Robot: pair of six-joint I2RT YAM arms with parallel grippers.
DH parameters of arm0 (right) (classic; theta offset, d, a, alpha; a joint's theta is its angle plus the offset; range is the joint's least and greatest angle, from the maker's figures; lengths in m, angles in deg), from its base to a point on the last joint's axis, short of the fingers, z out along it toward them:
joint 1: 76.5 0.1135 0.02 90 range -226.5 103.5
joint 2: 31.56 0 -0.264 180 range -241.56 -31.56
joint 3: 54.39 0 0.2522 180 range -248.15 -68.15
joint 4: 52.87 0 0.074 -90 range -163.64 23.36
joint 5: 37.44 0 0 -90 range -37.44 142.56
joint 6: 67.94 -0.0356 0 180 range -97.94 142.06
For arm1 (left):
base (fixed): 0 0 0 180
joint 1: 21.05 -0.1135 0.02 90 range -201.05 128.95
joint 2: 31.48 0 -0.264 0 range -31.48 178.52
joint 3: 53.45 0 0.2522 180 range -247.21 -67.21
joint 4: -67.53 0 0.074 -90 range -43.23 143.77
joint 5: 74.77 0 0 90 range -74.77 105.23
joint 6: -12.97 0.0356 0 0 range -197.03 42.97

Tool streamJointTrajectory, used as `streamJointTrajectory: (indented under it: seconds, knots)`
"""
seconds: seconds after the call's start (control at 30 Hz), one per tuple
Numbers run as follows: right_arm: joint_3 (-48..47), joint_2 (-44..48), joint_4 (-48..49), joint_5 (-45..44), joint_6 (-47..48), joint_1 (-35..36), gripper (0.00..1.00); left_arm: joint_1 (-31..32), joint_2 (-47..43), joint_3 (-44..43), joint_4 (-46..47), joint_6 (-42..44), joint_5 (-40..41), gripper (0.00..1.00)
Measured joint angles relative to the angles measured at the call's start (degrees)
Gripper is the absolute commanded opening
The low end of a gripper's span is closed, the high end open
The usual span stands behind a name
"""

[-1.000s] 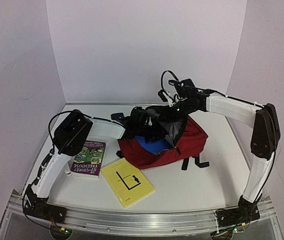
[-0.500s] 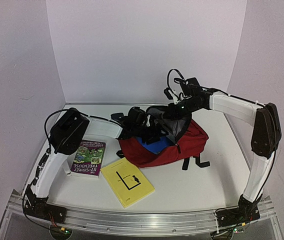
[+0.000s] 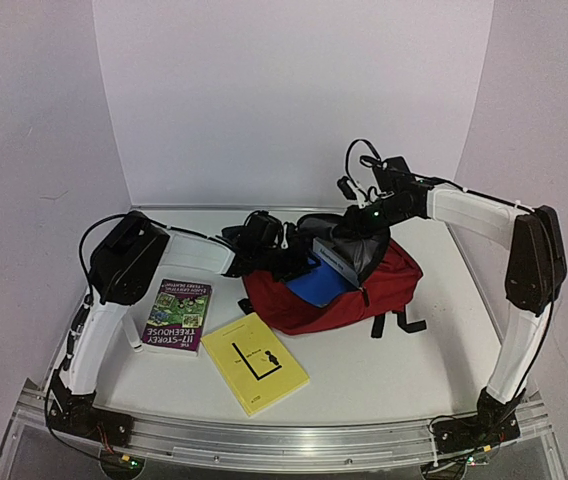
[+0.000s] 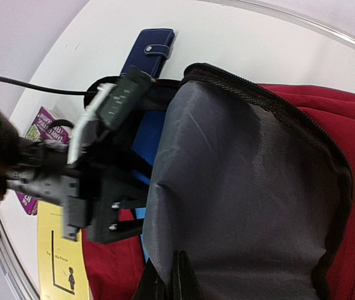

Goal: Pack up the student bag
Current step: Place the book in the student bag.

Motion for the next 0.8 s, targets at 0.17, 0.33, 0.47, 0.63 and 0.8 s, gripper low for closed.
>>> streamJointTrajectory:
  seconds: [0.17, 0.33, 0.47, 0.63, 0.8]
  knots:
    - [0.0, 0.2, -0.1, 1.3, 0.0, 1.1, 0.00, 0.0, 4.1, -1.2, 3.4, -0.1, -0.9, 0.33]
    - [0.0, 0.2, -0.5, 1.8, 0.3, 4.3, 0.00, 0.1, 6.2, -5.2, 4.3, 0.0, -1.2, 0.31]
    - [0.0, 0.2, -0.8, 2.9, 0.3, 6.3, 0.00, 0.2, 10.3, -11.6, 4.3, -0.3, -2.3, 0.30]
    - [0.0, 0.2, -1.1, 2.5, 0.3, 6.3, 0.00, 0.5, 13.3, -14.4, 4.5, -0.3, -3.5, 0.45]
    - [0.1, 0.2, -1.3, 1.4, 0.3, 5.5, 0.00, 0.5, 11.0, -10.7, 6.0, 0.1, -3.1, 0.65]
